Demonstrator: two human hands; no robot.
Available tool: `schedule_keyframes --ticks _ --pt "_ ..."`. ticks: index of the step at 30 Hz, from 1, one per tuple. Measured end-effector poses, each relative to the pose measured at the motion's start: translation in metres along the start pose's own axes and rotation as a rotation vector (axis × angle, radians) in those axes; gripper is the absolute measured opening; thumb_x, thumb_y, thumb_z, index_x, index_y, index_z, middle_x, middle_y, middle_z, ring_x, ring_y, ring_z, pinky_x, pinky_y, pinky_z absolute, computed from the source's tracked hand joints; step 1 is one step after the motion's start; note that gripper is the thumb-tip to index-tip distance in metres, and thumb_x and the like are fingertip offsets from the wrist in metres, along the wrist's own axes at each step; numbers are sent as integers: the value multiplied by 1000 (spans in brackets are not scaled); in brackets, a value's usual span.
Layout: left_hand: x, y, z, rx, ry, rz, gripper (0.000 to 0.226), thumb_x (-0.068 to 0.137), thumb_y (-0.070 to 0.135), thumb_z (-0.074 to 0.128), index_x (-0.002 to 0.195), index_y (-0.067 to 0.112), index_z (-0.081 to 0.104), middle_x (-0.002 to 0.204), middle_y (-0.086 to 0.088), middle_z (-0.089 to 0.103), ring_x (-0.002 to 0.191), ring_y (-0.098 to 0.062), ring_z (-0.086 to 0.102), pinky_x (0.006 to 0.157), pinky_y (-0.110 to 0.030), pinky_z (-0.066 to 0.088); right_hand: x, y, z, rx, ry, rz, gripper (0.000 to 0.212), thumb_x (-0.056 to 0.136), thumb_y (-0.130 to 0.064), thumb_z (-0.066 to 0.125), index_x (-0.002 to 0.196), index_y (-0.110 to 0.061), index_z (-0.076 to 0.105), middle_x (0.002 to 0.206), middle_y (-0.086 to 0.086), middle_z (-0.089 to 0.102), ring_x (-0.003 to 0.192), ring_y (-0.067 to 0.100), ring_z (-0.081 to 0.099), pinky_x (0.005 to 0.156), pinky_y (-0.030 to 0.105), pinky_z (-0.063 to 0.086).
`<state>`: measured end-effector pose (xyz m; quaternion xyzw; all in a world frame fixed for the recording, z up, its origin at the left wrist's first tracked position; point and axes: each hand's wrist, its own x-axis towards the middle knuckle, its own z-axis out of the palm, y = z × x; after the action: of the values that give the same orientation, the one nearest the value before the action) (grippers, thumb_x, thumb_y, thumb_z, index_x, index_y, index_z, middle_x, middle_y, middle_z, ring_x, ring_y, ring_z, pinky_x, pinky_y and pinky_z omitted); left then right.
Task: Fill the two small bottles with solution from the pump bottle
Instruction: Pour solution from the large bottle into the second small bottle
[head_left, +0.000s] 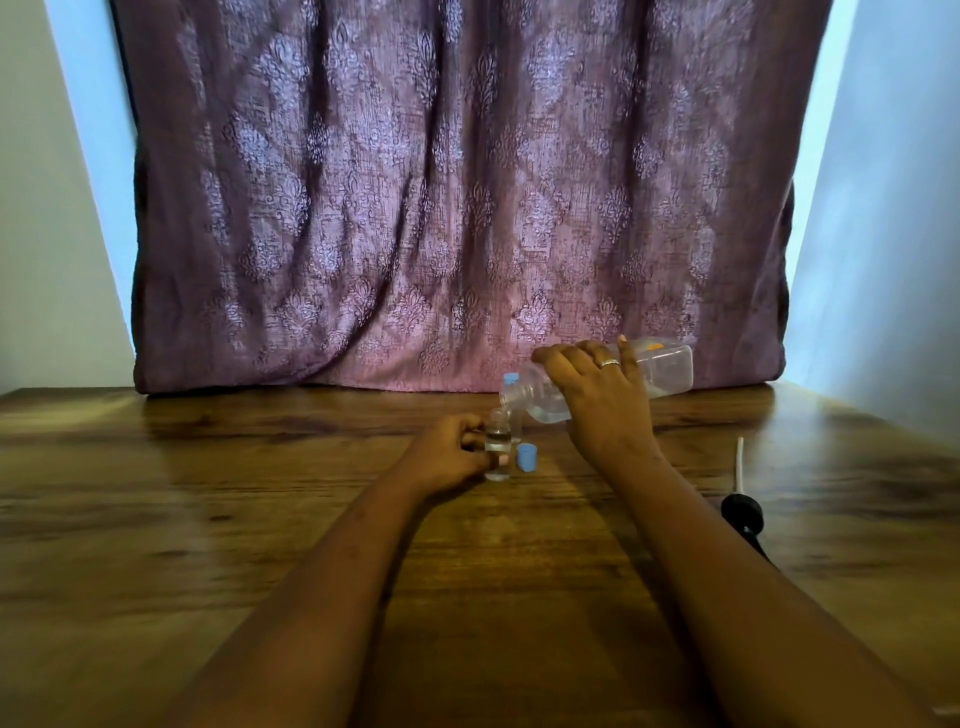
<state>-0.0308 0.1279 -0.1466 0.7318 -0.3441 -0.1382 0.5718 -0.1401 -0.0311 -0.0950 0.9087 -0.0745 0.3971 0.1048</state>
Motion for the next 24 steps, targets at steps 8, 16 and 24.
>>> schedule_keyframes --ticks 8,16,24 --pt "-1 1 0 -2 10 -15 34 72 10 79 98 28 68 99 -2 77 98 -25 72 95 -56 52 0 1 1 5 -16 4 65 74 4 54 128 -28 41 130 -2 52 127 27 41 113 53 15" --pt "-6 7 -1 5 18 -51 31 76 8 77 90 33 66 89 8 77 92 -20 73 93 -54 54 0 0 2 8 0 5 61 74 3 52 127 -27 43 128 -1 55 126 28 43 113 53 15" --pt "-9 11 2 10 20 -39 32 79 4 75 93 31 64 94 0 75 96 -28 71 92 -52 53 0 0 1 12 1 5 61 75 5 53 127 -26 44 128 0 55 125 28 44 112 53 15"
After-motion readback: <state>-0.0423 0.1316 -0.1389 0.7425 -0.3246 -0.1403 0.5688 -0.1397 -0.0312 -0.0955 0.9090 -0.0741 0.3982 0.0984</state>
